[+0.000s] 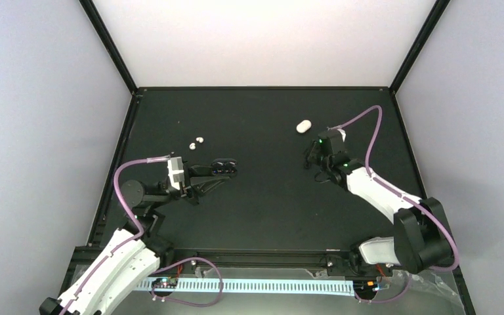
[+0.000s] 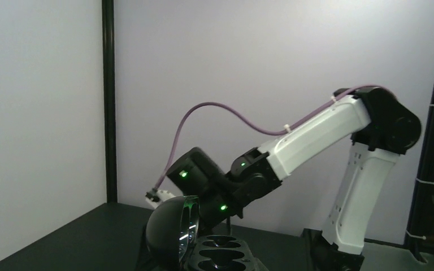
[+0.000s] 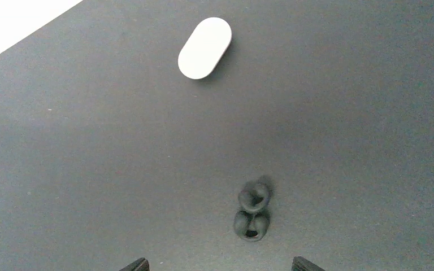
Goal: Insert the wireless bluetooth earbuds into the charging case
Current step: Adjust the earbud at the center of the board.
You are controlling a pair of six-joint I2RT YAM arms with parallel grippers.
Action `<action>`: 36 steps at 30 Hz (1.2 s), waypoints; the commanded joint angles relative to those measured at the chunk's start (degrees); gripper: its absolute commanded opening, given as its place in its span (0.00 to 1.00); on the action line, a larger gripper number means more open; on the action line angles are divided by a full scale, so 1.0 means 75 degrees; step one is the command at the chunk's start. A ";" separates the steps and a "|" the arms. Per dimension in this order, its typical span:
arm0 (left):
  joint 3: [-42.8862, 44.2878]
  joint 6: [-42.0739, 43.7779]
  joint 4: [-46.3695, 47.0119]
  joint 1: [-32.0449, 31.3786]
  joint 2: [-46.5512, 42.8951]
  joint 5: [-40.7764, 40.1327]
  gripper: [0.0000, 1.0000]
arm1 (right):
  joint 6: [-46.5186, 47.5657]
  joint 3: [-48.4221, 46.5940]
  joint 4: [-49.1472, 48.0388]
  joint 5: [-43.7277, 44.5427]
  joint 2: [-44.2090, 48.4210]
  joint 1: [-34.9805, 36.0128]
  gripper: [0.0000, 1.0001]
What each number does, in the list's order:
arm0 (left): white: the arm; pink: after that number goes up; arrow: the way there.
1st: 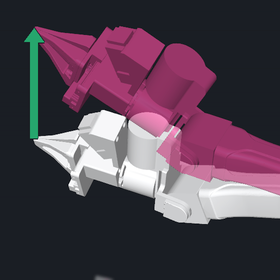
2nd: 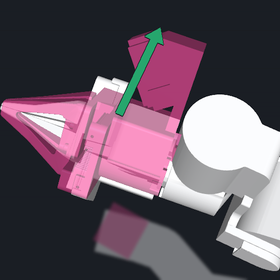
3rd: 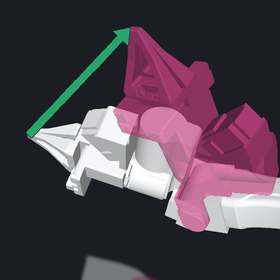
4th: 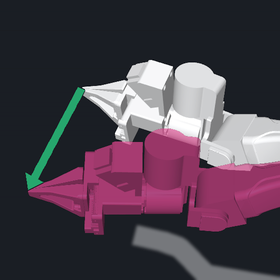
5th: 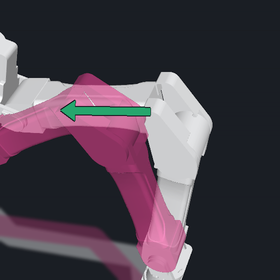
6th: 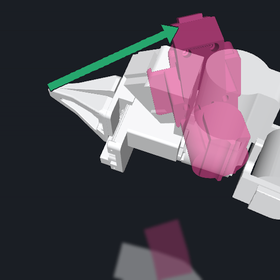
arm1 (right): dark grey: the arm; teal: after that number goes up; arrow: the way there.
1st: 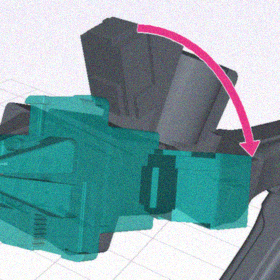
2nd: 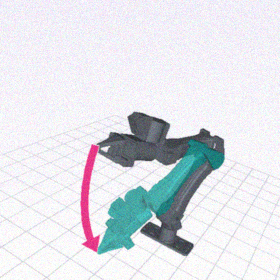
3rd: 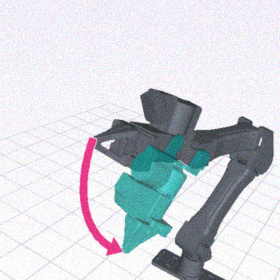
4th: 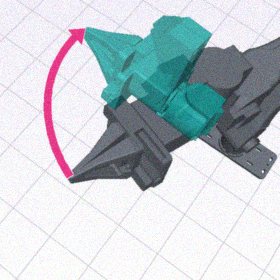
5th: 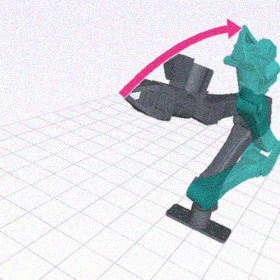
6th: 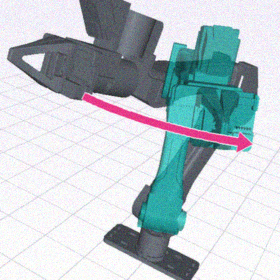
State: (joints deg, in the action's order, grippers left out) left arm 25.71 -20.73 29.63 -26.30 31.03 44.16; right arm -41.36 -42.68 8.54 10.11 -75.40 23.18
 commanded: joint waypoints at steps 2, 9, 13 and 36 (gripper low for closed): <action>0.0030 0.0189 0.0040 -0.0170 -0.0272 0.0285 0.02 | -0.0209 0.0157 -0.0409 0.0778 -0.0245 -0.0162 0.63; -0.0030 -0.0060 0.0269 -0.0189 -0.0153 0.0529 0.02 | -0.0448 0.0726 -0.0662 0.0339 -0.0421 -0.0502 0.53; -0.0030 -0.0141 0.0361 -0.0216 -0.0036 0.0638 0.02 | -0.0345 0.0634 -0.0914 -0.0256 -0.0758 -0.0603 0.48; 0.0028 0.0041 0.0198 -0.0253 0.0047 0.0592 0.02 | -0.0708 0.0051 -0.1756 -0.1909 -0.2285 -0.0641 0.42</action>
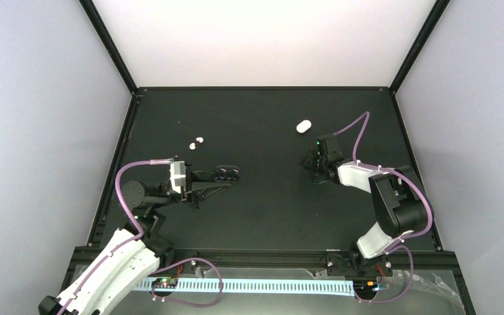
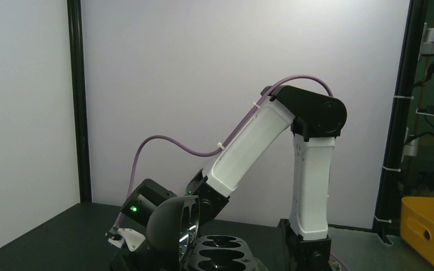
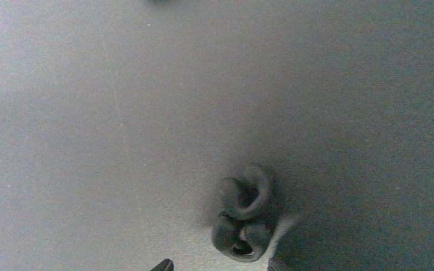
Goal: Insert the wireless bluetooth earbuds into the charging case
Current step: Adjust the earbud at the center of the board.
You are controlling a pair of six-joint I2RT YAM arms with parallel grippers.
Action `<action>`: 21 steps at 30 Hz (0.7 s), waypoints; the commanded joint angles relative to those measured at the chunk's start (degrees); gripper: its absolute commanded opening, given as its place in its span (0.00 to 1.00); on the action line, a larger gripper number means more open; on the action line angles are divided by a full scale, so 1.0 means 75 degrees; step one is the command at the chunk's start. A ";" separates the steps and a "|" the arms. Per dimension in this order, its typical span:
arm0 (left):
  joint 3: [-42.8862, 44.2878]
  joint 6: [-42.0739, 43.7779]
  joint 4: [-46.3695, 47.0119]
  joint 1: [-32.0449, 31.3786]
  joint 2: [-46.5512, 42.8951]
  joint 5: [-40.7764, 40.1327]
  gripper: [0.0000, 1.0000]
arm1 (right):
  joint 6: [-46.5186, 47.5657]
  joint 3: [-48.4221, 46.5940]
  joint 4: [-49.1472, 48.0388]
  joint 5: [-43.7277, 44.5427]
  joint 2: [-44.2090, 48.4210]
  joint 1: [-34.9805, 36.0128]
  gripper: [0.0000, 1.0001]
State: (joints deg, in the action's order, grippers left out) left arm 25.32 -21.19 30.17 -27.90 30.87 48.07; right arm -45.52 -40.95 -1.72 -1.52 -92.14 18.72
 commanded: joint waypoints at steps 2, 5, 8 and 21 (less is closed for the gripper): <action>0.0081 0.0097 0.0136 -0.0041 0.0096 0.0071 0.01 | -0.0192 -0.0213 -0.0417 -0.0532 -0.0046 -0.0030 0.41; 0.0081 0.0084 0.0179 -0.0042 0.0138 0.0076 0.02 | -0.0223 -0.0257 -0.0481 -0.0771 -0.0031 0.0006 0.40; 0.0093 0.0061 0.0217 -0.0042 0.0184 0.0092 0.02 | -0.0244 -0.0379 -0.0572 -0.1303 -0.0217 0.0042 0.40; 0.0093 0.0048 0.0208 -0.0033 0.0149 0.0140 0.02 | 0.0047 -0.0228 0.0134 -0.0036 0.0535 -0.0480 0.51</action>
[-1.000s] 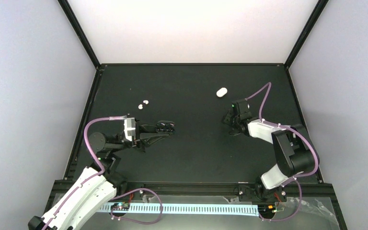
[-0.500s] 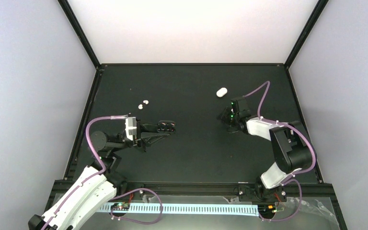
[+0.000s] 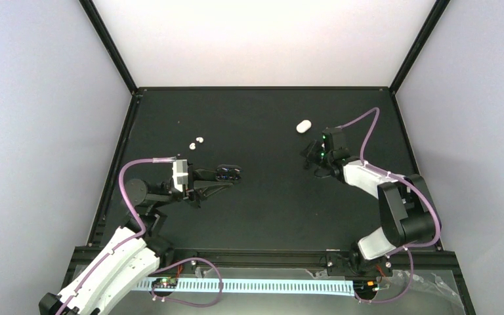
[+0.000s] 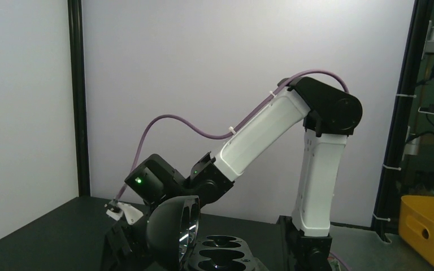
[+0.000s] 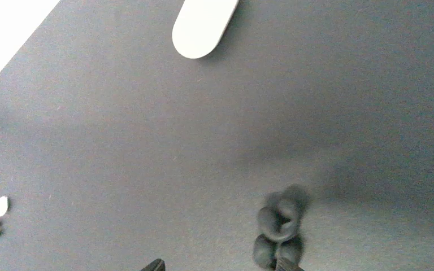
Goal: Insert the wireless bluetooth earbuds into the charging case
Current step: Adjust the earbud at the center of the board.
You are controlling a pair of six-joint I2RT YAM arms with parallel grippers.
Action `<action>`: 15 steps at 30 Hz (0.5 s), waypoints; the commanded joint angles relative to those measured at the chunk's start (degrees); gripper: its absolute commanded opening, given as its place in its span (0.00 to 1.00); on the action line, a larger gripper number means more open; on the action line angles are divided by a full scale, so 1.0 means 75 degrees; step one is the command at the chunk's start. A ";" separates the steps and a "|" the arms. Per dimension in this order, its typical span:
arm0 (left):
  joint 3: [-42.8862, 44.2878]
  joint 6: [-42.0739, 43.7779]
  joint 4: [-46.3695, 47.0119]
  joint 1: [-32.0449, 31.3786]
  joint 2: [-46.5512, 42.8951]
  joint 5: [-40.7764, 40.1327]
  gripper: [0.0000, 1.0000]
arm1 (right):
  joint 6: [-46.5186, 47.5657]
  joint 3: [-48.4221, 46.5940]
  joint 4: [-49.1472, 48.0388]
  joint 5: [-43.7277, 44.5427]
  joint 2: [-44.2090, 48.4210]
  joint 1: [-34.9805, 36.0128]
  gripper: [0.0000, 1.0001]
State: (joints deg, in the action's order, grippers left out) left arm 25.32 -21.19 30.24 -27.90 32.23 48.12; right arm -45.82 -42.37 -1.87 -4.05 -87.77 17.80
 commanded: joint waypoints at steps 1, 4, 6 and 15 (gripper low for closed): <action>0.0093 0.0051 0.0196 -0.0041 -0.0042 0.0128 0.02 | 0.0095 -0.0079 0.0105 0.0183 -0.0148 -0.0419 0.52; 0.0093 0.0068 0.0170 -0.0033 -0.0063 0.0133 0.02 | 0.0122 -0.0318 0.0070 -0.0037 -0.0489 -0.0468 0.56; 0.0093 0.0080 0.0148 -0.0042 -0.0072 0.0131 0.02 | 0.0086 -0.0404 -0.0021 -0.0133 -0.0666 -0.0455 0.59; 0.0104 0.0124 0.0115 -0.0040 -0.0066 0.0100 0.02 | 0.0095 -0.0498 -0.0225 -0.0472 -0.1078 -0.0453 0.63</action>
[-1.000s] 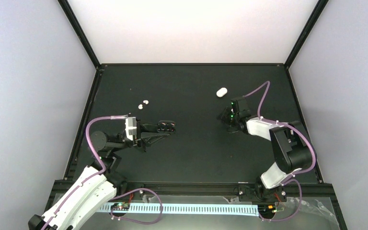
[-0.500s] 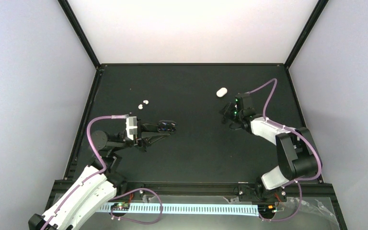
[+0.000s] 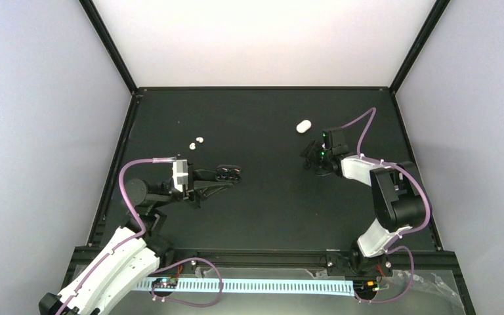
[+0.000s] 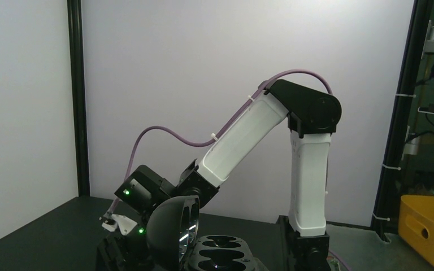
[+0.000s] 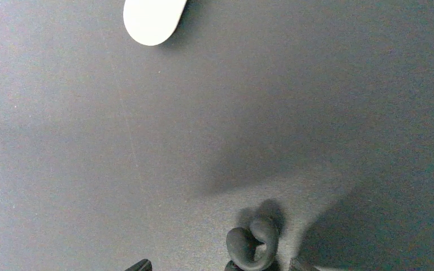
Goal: Insert the wireless bluetooth earbuds into the charging case
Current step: Adjust the earbud at the center of the board.
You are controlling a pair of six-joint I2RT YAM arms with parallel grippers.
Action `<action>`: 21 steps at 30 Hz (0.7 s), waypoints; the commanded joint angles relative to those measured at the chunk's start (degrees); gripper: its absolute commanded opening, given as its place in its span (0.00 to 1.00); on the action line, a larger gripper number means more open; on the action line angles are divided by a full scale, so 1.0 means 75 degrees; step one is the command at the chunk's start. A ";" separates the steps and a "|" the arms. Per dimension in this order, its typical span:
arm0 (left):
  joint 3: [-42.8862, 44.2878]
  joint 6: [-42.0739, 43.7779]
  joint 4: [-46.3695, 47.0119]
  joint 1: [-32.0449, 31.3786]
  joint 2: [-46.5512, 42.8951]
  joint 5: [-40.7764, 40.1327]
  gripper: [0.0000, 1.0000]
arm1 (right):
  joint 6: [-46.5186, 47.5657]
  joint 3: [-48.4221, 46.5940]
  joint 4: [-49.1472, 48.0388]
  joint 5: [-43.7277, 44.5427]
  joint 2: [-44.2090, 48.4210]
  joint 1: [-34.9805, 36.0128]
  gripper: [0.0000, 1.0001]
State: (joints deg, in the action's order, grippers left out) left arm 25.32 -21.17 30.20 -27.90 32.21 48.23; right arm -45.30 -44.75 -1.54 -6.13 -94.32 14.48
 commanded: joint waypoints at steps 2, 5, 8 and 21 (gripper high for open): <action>0.0104 0.0128 0.0106 -0.0037 -0.0063 0.0085 0.02 | 0.0007 -0.0131 -0.0328 -0.0272 -0.0232 -0.0008 0.63; 0.0105 0.0127 0.0121 -0.0042 -0.0064 0.0089 0.01 | 0.0071 -0.0071 -0.0392 -0.0465 -0.0279 -0.0009 0.62; 0.0104 0.0116 0.0121 -0.0042 -0.0058 0.0086 0.02 | 0.0119 -0.0056 -0.0410 -0.0669 -0.0391 0.0003 0.63; 0.0093 0.0057 0.0169 -0.0042 -0.0050 0.0101 0.01 | -0.0024 0.0031 -0.0366 -0.0964 -0.0368 0.0372 0.62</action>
State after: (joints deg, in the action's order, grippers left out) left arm 25.32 -21.19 30.20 -27.90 32.23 48.23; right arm -45.12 -44.84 -4.38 -12.19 -96.60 15.94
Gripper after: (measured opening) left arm 0.223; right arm 0.623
